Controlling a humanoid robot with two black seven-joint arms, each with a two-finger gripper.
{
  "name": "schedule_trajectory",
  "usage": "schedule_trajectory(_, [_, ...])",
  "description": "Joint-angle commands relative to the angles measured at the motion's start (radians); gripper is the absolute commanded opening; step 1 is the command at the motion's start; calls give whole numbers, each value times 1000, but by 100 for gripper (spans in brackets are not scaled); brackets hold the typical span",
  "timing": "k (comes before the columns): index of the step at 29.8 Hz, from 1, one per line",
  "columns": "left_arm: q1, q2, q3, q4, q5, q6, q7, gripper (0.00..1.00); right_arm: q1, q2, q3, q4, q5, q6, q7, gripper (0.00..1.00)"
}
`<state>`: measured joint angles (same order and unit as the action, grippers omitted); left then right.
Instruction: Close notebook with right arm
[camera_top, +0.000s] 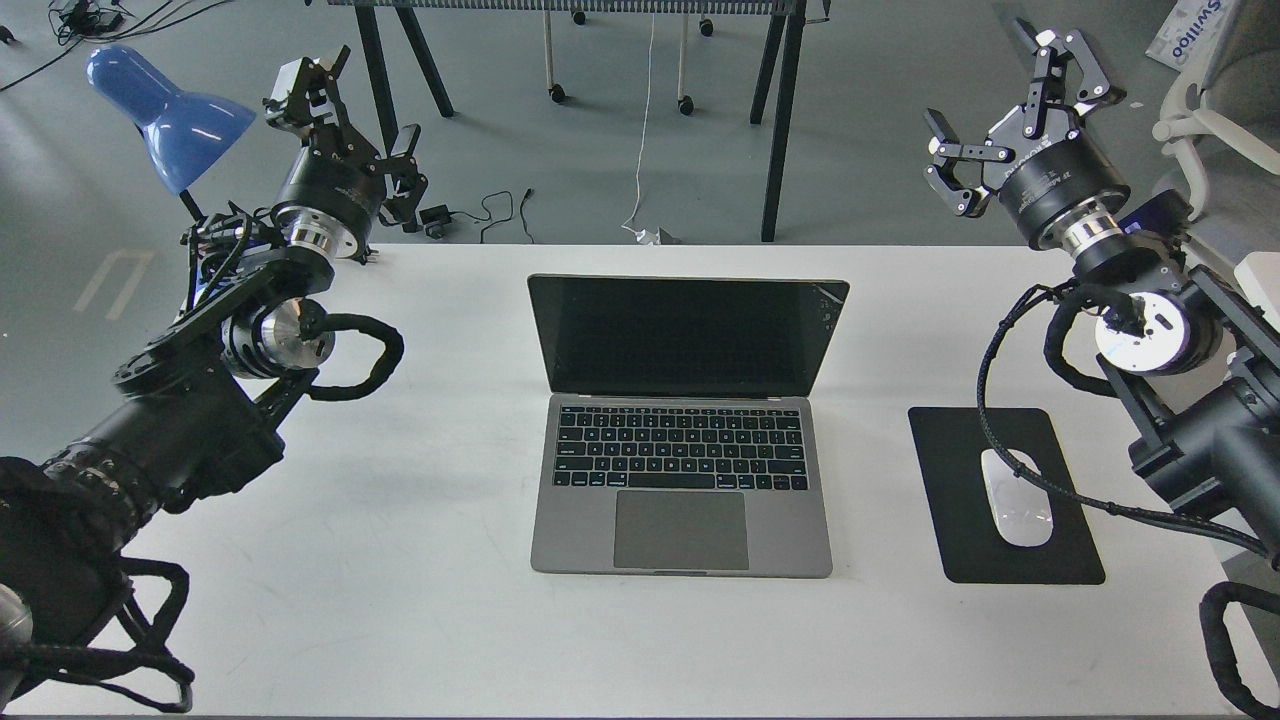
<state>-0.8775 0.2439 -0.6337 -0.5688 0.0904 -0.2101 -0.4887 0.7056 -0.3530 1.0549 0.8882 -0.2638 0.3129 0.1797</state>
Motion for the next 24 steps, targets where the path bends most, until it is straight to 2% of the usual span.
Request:
schedule_trajectory(1, [2, -1, 0, 0, 3, 8, 0, 100, 0, 0, 1, 0, 0, 0, 0, 100])
schedule_trajectory(8, [0, -2, 0, 0, 0, 9, 0, 100, 6, 0, 1, 0, 0, -26, 0, 100])
schedule_trajectory(12, [0, -2, 0, 0, 0, 8, 0, 100, 86, -14, -61, -8, -18, -57, -11, 100])
schedule_trajectory(15, [0, -2, 0, 0, 0, 8, 0, 100, 205, -23, -224, -21, -22, -70, -17, 100])
schedule_trajectory(19, [0, -2, 0, 0, 0, 8, 0, 100, 386, -32, -517, -122, -23, -89, -20, 100])
schedule_trajectory(22, [0, -2, 0, 0, 0, 8, 0, 100, 477, 6, -686, -239, -12, -92, -20, 100])
schedule_trajectory(24, [0, -2, 0, 0, 0, 8, 0, 100, 502, 78, -759, -296, -12, -92, -29, 100])
